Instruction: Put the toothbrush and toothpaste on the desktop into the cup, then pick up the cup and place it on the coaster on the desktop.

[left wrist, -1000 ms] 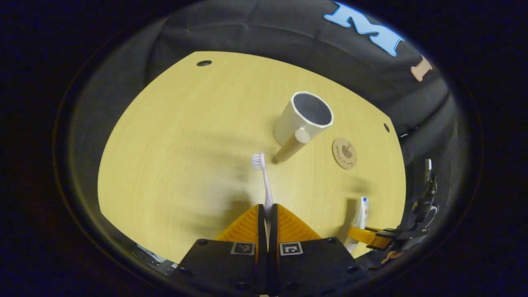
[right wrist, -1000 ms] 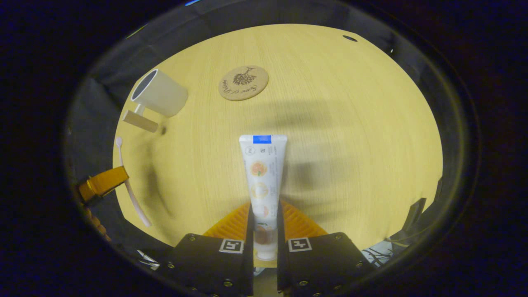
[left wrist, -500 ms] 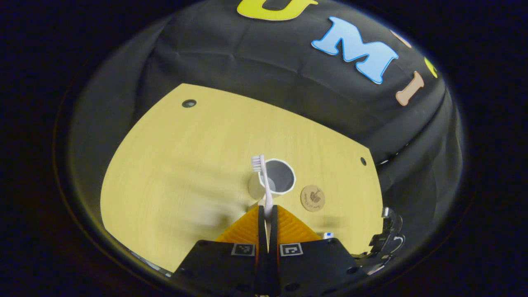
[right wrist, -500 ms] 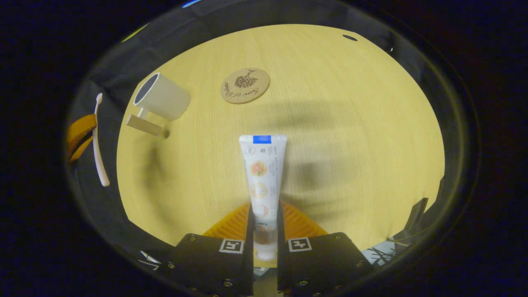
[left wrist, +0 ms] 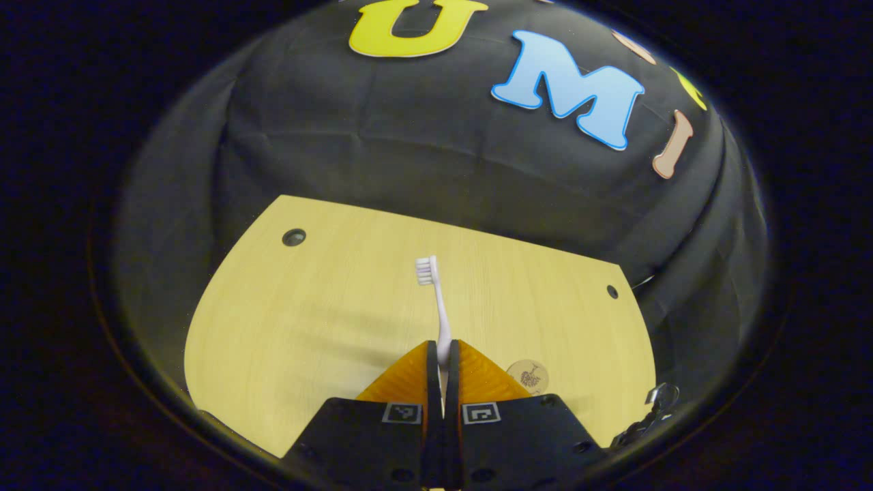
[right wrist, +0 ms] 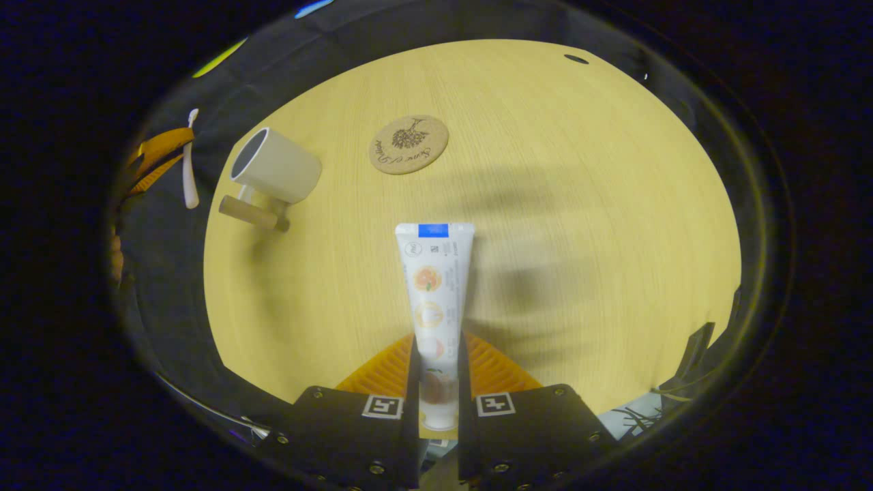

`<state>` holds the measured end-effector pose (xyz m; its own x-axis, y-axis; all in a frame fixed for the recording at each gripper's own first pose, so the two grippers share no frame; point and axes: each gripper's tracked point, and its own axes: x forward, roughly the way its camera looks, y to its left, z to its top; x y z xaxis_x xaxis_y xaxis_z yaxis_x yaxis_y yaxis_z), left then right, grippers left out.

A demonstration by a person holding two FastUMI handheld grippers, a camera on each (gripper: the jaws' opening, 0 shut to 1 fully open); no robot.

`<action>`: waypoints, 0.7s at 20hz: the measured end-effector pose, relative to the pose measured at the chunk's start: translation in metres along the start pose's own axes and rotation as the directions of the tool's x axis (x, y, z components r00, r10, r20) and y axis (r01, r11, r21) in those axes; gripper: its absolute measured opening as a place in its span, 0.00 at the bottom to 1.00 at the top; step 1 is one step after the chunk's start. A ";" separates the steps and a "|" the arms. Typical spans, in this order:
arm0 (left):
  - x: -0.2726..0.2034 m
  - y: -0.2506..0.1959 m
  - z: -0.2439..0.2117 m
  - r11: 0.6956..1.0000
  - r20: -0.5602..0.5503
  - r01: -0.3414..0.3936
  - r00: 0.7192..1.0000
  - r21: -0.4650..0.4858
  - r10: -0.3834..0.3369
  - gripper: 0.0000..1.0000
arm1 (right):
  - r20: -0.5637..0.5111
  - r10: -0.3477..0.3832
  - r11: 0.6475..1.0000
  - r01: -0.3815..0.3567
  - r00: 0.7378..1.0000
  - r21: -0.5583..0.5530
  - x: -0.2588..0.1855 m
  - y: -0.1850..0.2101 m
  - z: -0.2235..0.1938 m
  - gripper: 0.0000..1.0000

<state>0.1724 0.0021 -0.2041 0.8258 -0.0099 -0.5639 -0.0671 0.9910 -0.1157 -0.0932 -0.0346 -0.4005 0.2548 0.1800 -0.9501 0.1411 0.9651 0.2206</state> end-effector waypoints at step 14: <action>0.074 0.009 0.014 0.994 0.067 -0.049 0.997 0.101 0.042 0.12 | 0.041 -0.025 0.998 0.022 0.999 0.055 -0.018 -0.019 0.001 0.24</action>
<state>0.2403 0.0125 -0.2357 0.8579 0.0407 -0.5122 -0.0503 0.9987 -0.0050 -0.0993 -0.0559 -0.3874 0.2900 0.1484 -0.9455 0.1988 0.9570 0.2112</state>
